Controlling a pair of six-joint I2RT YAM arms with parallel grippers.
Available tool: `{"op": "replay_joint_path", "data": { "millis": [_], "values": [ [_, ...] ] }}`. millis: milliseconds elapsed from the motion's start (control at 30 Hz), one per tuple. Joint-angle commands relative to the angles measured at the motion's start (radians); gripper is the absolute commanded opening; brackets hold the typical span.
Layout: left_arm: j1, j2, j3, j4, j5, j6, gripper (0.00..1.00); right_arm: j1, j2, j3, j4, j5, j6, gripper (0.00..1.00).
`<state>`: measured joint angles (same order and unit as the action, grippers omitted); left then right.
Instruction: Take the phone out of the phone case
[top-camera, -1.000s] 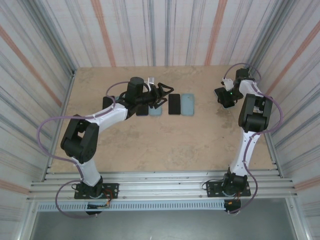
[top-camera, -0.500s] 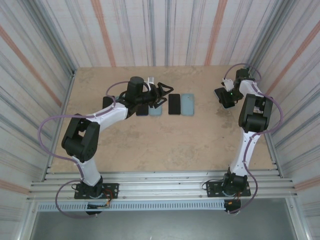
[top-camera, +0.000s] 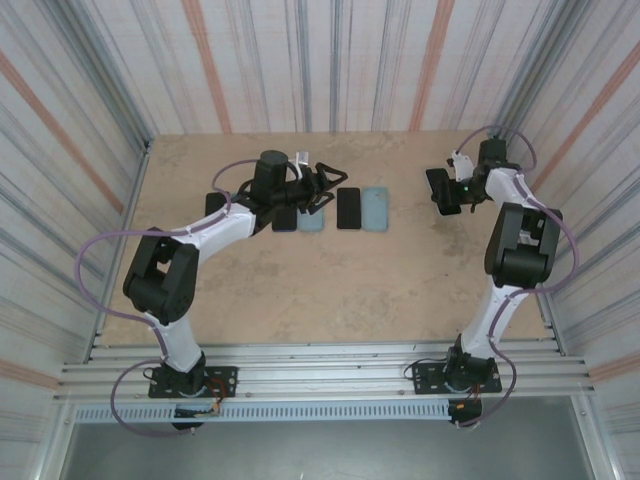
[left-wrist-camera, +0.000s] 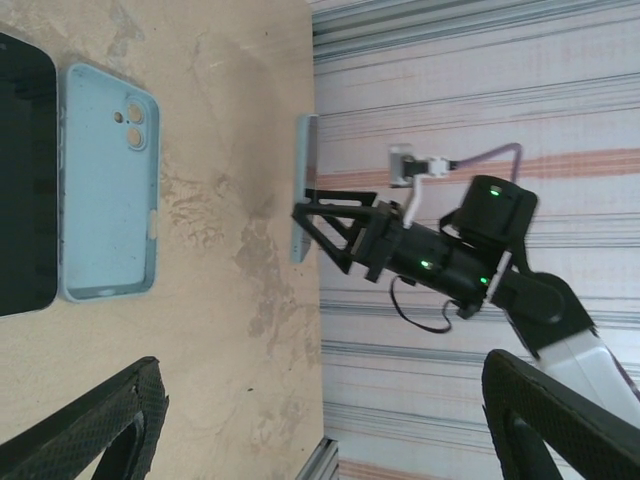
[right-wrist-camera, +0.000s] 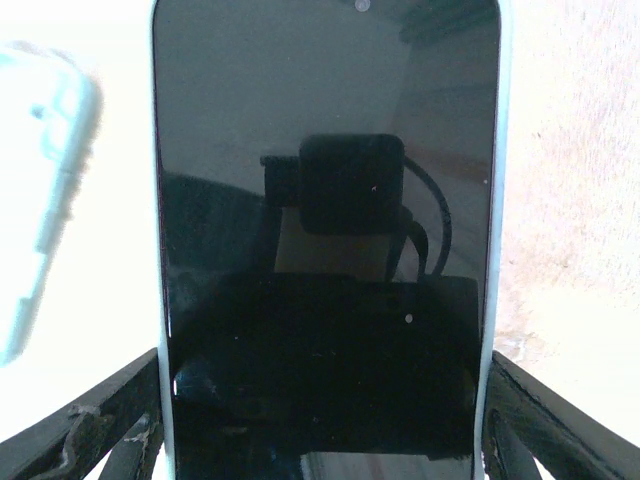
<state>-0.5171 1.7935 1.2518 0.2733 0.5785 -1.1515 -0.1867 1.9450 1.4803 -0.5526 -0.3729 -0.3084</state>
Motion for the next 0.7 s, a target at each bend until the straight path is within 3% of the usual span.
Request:
{"op": "replay_joint_path", "data": {
  "millis": [0,233,667],
  "values": [
    [-0.015,-0.015,0.075,-0.108,-0.031,0.106,0.85,0.029,-0.116,-0.072,0.097,-0.126,0.102,0.5],
    [-0.056,0.002,0.195,-0.269,-0.114,0.24,0.82,0.114,-0.268,-0.214,0.225,-0.229,0.247,0.49],
    [-0.128,0.093,0.359,-0.408,-0.22,0.361,0.73,0.318,-0.398,-0.299,0.291,-0.17,0.37,0.48]
  ]
}}
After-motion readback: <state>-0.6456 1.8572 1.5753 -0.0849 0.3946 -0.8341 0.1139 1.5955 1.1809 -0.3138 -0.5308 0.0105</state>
